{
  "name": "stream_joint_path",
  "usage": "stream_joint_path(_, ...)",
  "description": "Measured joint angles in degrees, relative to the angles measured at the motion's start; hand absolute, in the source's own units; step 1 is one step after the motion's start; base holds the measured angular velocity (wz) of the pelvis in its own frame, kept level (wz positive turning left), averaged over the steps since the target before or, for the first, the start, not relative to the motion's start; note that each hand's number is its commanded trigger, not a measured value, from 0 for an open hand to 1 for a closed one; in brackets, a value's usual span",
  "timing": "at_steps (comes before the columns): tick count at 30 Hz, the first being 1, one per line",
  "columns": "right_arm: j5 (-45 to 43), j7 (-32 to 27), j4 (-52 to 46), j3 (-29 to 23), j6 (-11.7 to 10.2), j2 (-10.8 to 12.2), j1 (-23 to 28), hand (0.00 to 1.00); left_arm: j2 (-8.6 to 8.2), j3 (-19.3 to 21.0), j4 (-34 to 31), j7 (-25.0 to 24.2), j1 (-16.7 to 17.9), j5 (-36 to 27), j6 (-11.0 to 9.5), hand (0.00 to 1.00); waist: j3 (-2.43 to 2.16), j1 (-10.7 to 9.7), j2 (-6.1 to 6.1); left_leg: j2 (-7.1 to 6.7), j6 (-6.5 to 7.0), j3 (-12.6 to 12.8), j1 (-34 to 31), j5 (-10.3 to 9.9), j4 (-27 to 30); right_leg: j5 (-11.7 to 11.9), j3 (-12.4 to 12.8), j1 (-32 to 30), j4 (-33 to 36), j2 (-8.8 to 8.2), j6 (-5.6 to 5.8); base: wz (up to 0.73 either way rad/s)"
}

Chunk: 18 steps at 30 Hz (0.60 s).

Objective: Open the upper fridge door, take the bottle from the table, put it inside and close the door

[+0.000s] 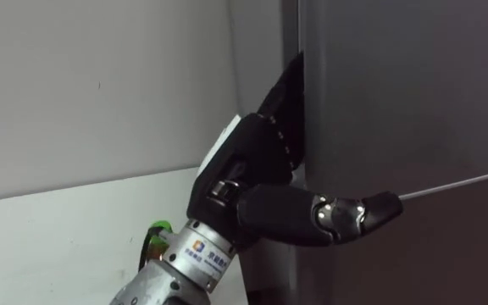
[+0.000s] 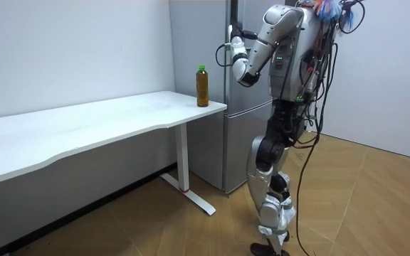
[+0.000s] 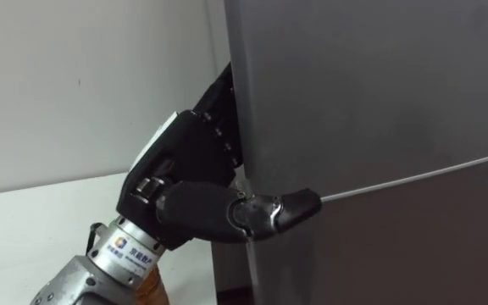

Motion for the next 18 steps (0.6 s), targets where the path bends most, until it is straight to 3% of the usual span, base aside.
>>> stream_joint_path(1,0.0,0.02,0.0,0.02,0.03,-0.01,0.0,0.0,0.01,-0.36,0.0,0.0,0.02,-0.03,0.0,0.51,0.02,0.04,0.0,0.0,0.0,0.0,-0.05,0.0,0.01,0.04,-0.01,-0.01,-0.38,0.03,0.04,0.04)
stream_joint_path(2,0.04,0.07,-0.04,0.4,0.04,-0.17,0.0,0.0,0.07,-0.89,0.0,-0.01,0.02,-0.04,0.0,0.87,0.03,0.14,0.03,0.0,0.0,0.02,-0.06,0.0,0.01,0.05,-0.01,-0.03,-0.4,0.03,0.06,0.0)
stream_joint_path(3,0.04,0.15,-0.09,0.58,0.06,-0.27,-0.01,0.0,0.14,-0.99,0.01,-0.01,0.03,-0.04,0.0,0.98,0.04,0.18,0.04,0.0,0.01,0.03,-0.07,0.0,0.01,0.06,-0.01,-0.03,-0.41,0.03,0.06,0.0)
stream_joint_path(11,0.04,0.86,-0.06,2.14,0.53,-0.97,-0.57,0.0,0.26,-1.45,1.11,-0.14,0.16,-0.04,-0.05,1.0,0.01,0.5,0.14,0.02,0.02,0.01,-0.31,-0.01,-0.19,0.22,-0.08,0.06,-0.34,0.1,0.11,0.02)
stream_joint_path(15,0.08,1.01,-0.07,3.72,0.44,-1.34,-0.99,0.0,-0.78,-1.87,1.94,-0.25,0.96,-0.42,-0.73,1.0,-0.02,0.46,0.18,-0.01,0.02,-0.01,-0.45,-0.01,-0.21,0.25,0.06,-0.02,-0.35,0.07,0.15,0.07)
stream_joint_path(18,0.08,1.47,-0.02,3.82,0.35,-1.57,-0.96,0.0,-0.42,-2.0,2.19,-0.25,0.97,-0.06,-1.59,1.0,-0.04,0.46,0.29,0.07,0.02,-0.04,-0.19,-0.01,-0.19,0.27,0.14,0.04,-0.33,0.13,0.1,0.0)
